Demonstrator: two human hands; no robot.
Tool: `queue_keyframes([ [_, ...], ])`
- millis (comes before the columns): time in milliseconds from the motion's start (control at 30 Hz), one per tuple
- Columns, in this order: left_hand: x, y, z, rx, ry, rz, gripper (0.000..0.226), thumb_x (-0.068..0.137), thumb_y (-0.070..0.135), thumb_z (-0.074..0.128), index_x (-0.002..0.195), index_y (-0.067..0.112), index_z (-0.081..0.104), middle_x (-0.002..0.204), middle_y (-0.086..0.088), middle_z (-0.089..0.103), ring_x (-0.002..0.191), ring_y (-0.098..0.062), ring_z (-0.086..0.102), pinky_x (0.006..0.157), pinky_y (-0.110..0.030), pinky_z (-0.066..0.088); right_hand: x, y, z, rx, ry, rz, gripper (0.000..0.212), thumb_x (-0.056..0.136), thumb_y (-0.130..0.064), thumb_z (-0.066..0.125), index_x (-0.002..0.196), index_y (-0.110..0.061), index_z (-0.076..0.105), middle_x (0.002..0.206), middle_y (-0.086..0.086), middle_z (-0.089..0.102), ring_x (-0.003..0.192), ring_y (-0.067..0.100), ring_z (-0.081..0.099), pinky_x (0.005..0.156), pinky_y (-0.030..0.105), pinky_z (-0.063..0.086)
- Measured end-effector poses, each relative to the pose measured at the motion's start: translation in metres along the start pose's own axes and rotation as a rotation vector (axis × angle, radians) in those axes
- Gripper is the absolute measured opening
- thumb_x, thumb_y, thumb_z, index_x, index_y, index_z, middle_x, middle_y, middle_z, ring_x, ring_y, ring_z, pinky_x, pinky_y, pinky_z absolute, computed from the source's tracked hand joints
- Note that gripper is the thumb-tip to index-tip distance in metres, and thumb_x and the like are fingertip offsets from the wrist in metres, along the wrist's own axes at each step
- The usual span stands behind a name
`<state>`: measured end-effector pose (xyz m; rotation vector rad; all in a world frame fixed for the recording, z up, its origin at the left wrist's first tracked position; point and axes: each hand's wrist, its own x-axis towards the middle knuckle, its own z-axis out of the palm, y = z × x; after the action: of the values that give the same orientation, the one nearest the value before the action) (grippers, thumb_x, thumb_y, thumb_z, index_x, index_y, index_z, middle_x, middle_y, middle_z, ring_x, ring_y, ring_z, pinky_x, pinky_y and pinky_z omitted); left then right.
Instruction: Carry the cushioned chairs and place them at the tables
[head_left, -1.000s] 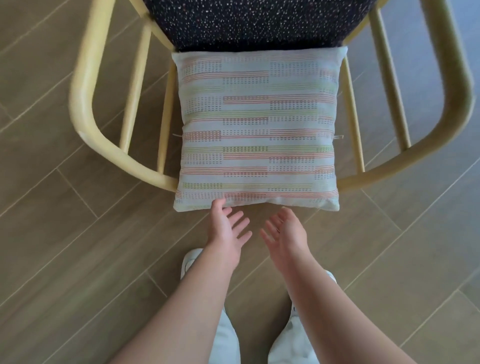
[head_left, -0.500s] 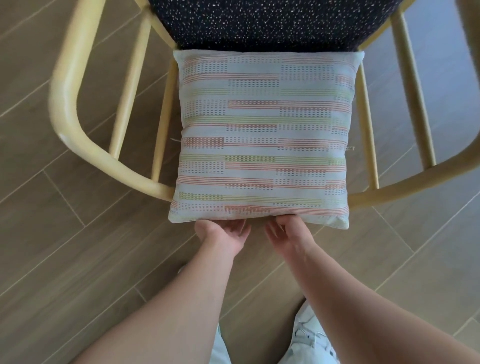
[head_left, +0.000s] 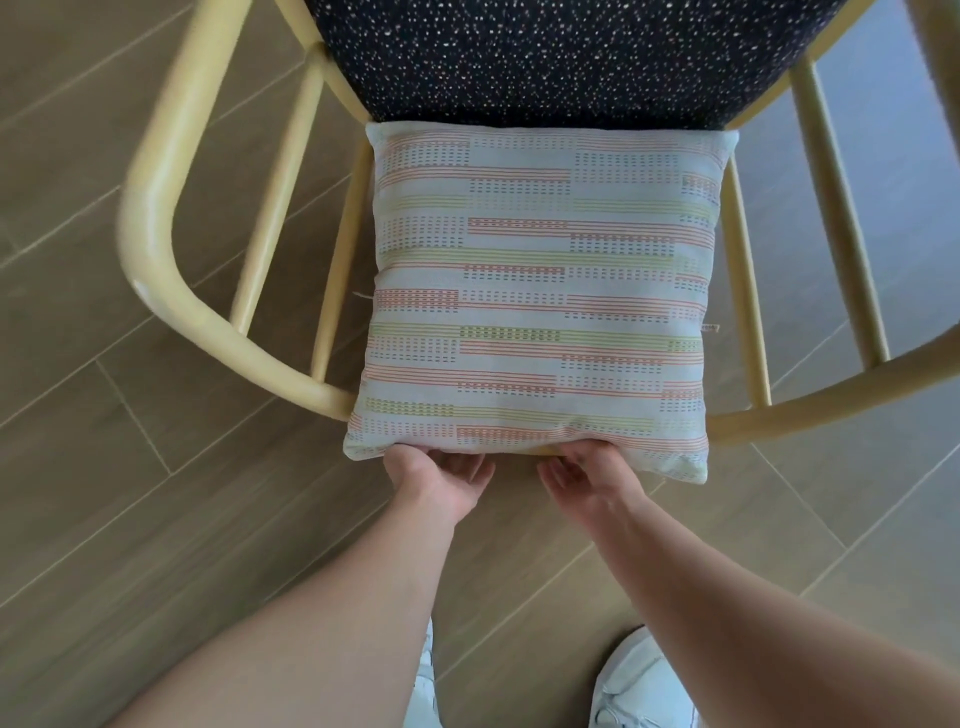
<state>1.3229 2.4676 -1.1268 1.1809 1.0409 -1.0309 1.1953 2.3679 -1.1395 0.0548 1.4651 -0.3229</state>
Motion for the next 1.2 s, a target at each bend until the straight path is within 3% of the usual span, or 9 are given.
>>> queue_keyframes([
  [100, 0.000, 0.005, 0.012, 0.014, -0.033, 0.015, 0.046, 0.088, 0.024, 0.039, 0.125, 0.009, 0.063, 0.125, -0.022, 0.064, 0.113, -0.041, 0.062, 0.101, -0.057, 0.046, 0.006, -0.013, 0.007, -0.025, -0.014, -0.016, 0.025, 0.089, 0.008, 0.060, 0.108, -0.009, 0.060, 0.120, 0.011, 0.056, 0.119, 0.025, 0.053, 0.092, 0.038, 0.050],
  [233, 0.003, 0.019, 0.044, 0.019, -0.102, 0.058, 0.068, 0.059, 0.014, 0.046, 0.124, 0.006, 0.062, 0.126, -0.021, 0.063, 0.114, -0.040, 0.060, 0.098, -0.055, 0.047, 0.016, -0.045, 0.023, -0.092, -0.074, -0.075, 0.021, 0.087, 0.007, 0.061, 0.102, -0.009, 0.061, 0.109, 0.008, 0.055, 0.106, 0.021, 0.056, 0.088, 0.036, 0.051],
  [467, 0.027, 0.047, 0.105, 0.042, -0.146, 0.124, 0.041, 0.091, 0.021, 0.040, 0.121, 0.007, 0.063, 0.123, -0.021, 0.065, 0.114, -0.038, 0.060, 0.099, -0.054, 0.046, 0.032, -0.096, 0.064, -0.114, -0.176, -0.162, 0.040, 0.084, 0.004, 0.065, 0.123, -0.006, 0.060, 0.114, 0.008, 0.058, 0.104, 0.019, 0.061, 0.080, 0.035, 0.054],
  [633, 0.041, 0.064, 0.139, 0.055, -0.181, 0.141, 0.042, 0.091, 0.022, 0.038, 0.120, 0.007, 0.064, 0.121, -0.023, 0.065, 0.111, -0.039, 0.063, 0.087, -0.052, 0.052, 0.049, -0.123, 0.089, -0.245, -0.158, -0.207, 0.017, 0.086, 0.004, 0.066, 0.099, -0.003, 0.057, 0.074, 0.008, 0.051, 0.065, 0.016, 0.051, 0.076, 0.035, 0.056],
  [767, 0.049, 0.078, 0.160, 0.047, -0.233, 0.141, 0.040, 0.095, 0.032, 0.038, 0.119, 0.009, 0.062, 0.117, -0.023, 0.066, 0.106, -0.040, 0.065, 0.080, -0.050, 0.057, 0.053, -0.142, 0.108, -0.258, -0.157, -0.258, 0.034, 0.086, 0.006, 0.066, 0.118, 0.000, 0.057, 0.080, 0.011, 0.059, 0.076, 0.017, 0.060, 0.086, 0.037, 0.056],
  [867, 0.052, 0.087, 0.172, 0.071, -0.268, 0.142, 0.036, 0.094, 0.025, 0.040, 0.120, 0.008, 0.059, 0.120, -0.023, 0.063, 0.106, -0.040, 0.064, 0.079, -0.051, 0.057, 0.055, -0.154, 0.119, -0.230, -0.191, -0.272, 0.041, 0.087, 0.007, 0.064, 0.125, -0.002, 0.054, 0.090, 0.011, 0.063, 0.088, 0.019, 0.065, 0.090, 0.038, 0.056],
  [1000, 0.051, 0.085, 0.168, 0.093, -0.282, 0.116, 0.033, 0.093, 0.003, 0.041, 0.122, 0.003, 0.058, 0.124, -0.023, 0.058, 0.109, -0.037, 0.061, 0.077, -0.050, 0.056, 0.058, -0.153, 0.114, -0.163, -0.189, -0.227, 0.025, 0.090, 0.008, 0.059, 0.113, -0.001, 0.059, 0.086, 0.011, 0.060, 0.096, 0.021, 0.062, 0.077, 0.034, 0.056],
  [1100, 0.049, 0.079, 0.161, 0.136, -0.296, 0.102, 0.026, 0.097, 0.000, 0.045, 0.118, 0.001, 0.059, 0.127, -0.020, 0.059, 0.113, -0.032, 0.060, 0.082, -0.045, 0.054, 0.058, -0.147, 0.105, -0.119, -0.185, -0.205, 0.025, 0.090, 0.006, 0.061, 0.113, -0.003, 0.062, 0.101, 0.013, 0.065, 0.101, 0.021, 0.066, 0.074, 0.031, 0.056],
  [1200, 0.047, 0.074, 0.162, 0.147, -0.291, 0.097, 0.022, 0.098, 0.000, 0.046, 0.116, 0.004, 0.060, 0.127, -0.018, 0.057, 0.117, -0.031, 0.057, 0.093, -0.049, 0.051, 0.057, -0.143, 0.102, -0.069, -0.173, -0.180, 0.025, 0.090, 0.004, 0.063, 0.113, -0.006, 0.063, 0.101, 0.011, 0.064, 0.097, 0.021, 0.064, 0.070, 0.029, 0.055],
])
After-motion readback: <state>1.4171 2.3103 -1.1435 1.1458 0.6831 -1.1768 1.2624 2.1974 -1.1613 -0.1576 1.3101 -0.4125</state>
